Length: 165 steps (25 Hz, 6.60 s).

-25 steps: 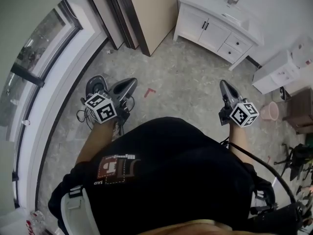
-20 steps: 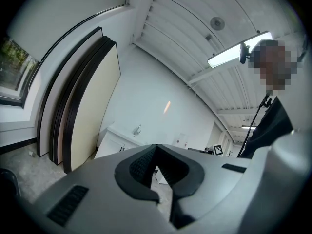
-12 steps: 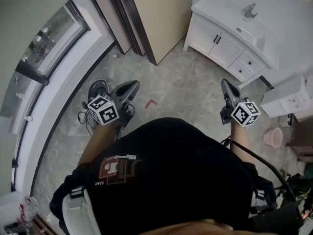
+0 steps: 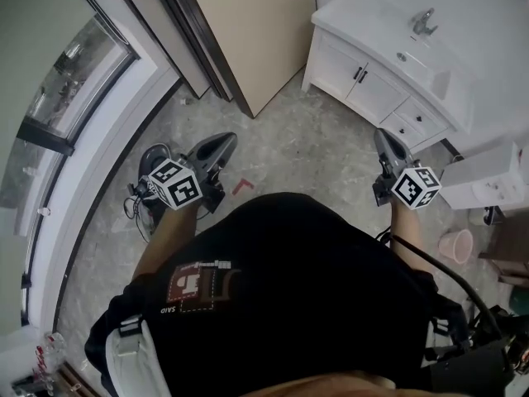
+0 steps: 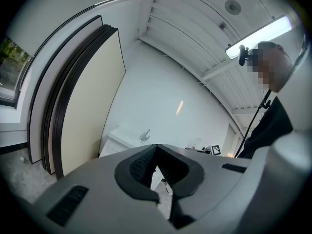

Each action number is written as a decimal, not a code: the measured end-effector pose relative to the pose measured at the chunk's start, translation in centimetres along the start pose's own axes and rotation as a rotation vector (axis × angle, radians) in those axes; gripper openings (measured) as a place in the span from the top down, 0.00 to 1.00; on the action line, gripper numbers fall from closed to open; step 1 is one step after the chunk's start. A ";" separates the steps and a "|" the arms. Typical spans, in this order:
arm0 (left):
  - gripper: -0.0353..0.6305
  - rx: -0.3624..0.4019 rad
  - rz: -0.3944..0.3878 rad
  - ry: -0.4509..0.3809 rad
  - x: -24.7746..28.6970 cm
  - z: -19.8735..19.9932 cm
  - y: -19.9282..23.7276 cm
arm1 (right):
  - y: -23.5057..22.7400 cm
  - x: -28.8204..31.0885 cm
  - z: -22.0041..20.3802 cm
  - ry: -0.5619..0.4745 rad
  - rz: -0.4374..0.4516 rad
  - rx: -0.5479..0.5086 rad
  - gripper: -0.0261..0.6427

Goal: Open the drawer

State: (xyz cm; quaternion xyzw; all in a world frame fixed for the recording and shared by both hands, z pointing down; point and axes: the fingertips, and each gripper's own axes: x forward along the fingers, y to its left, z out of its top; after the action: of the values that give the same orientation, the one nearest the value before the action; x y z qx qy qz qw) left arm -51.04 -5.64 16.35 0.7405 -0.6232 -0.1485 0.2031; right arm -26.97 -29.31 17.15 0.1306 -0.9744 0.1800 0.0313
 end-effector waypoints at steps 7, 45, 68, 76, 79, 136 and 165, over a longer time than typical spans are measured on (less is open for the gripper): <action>0.95 -0.019 -0.078 0.024 6.2 2.7 7.6 | -3.8 5.2 1.2 -0.012 -0.099 -0.007 0.96; 0.95 0.024 -0.398 0.287 50.5 3.3 5.3 | -36.5 2.3 10.0 -0.103 -0.389 0.080 0.96; 0.95 -0.027 -0.590 0.391 66.1 5.0 12.6 | -45.7 6.9 13.0 -0.135 -0.615 0.105 0.96; 0.95 -0.069 -0.675 0.477 71.6 6.1 18.0 | -47.5 12.7 14.9 -0.084 -0.710 0.121 0.96; 0.95 -0.082 -0.692 0.504 72.9 4.8 19.4 | -48.3 13.9 14.0 -0.053 -0.728 0.133 0.96; 0.95 -0.099 -0.416 0.945 79.5 -59.1 26.1 | -90.4 1.2 -49.9 0.341 -0.843 0.246 0.61; 0.95 -0.152 -0.413 0.925 79.4 -60.6 29.2 | -96.4 3.3 -52.5 0.281 -0.967 0.393 0.75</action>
State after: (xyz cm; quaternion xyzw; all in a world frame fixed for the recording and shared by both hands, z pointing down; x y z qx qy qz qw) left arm -33.30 -80.80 86.11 0.8196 -0.2960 0.1129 0.4773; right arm -3.78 -98.13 99.57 0.5424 -0.7375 0.3397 0.2157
